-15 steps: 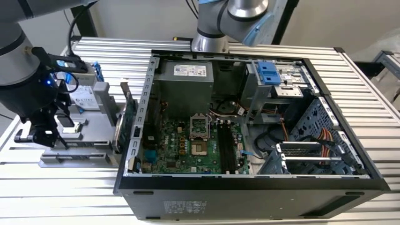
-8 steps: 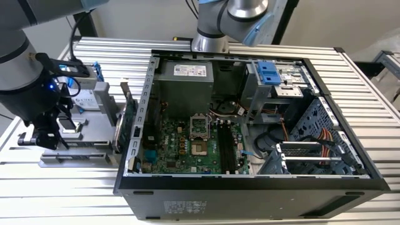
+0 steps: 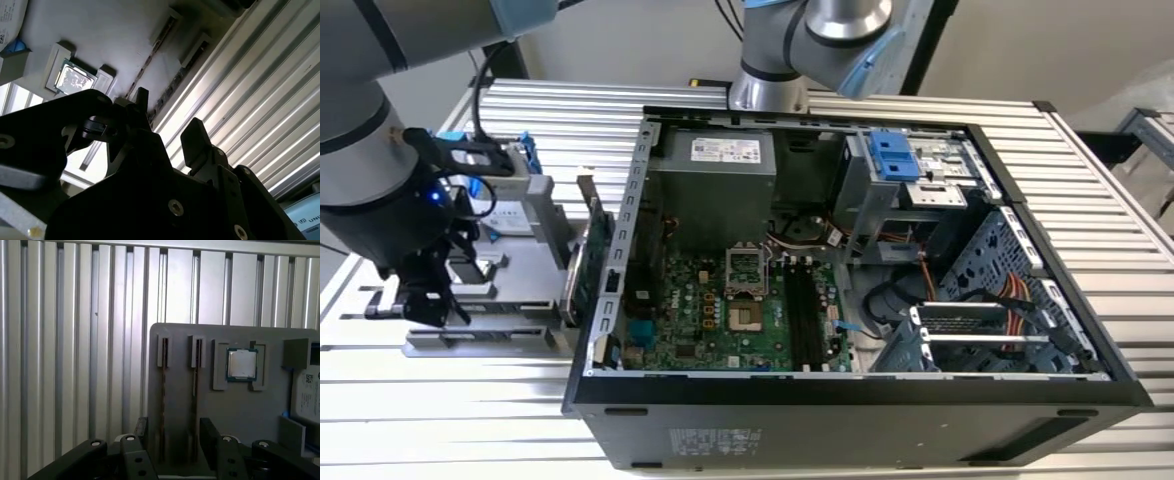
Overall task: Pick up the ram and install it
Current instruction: 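Pick up the ram and move it above insertion slot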
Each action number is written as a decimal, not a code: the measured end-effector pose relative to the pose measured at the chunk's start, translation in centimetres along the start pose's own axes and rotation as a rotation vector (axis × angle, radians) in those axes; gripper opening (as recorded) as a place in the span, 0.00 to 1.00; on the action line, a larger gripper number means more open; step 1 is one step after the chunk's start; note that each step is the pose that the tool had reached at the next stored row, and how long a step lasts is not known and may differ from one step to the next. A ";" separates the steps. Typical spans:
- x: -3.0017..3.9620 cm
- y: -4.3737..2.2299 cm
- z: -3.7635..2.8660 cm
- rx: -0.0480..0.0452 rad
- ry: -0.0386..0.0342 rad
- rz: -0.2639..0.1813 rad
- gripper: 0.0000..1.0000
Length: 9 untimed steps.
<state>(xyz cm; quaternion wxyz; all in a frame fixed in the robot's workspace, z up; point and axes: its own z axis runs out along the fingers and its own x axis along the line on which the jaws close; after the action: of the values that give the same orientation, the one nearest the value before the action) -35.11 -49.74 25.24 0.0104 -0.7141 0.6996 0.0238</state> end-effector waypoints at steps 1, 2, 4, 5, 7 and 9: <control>0.05 0.00 0.11 0.0000 0.0000 0.000 1.00; 0.10 0.00 0.20 0.0000 -0.0001 0.000 1.00; 0.19 -0.01 0.41 0.0001 -0.0001 0.000 1.00; 0.22 -0.01 0.55 0.0004 -0.0003 0.000 1.00; 0.28 -0.01 0.83 0.0001 -0.0001 0.000 1.00; 0.34 -0.02 1.12 0.0001 -0.0001 0.000 1.00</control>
<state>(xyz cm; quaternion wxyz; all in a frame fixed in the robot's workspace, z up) -35.11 -50.03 24.10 0.0104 -0.7140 0.6996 0.0238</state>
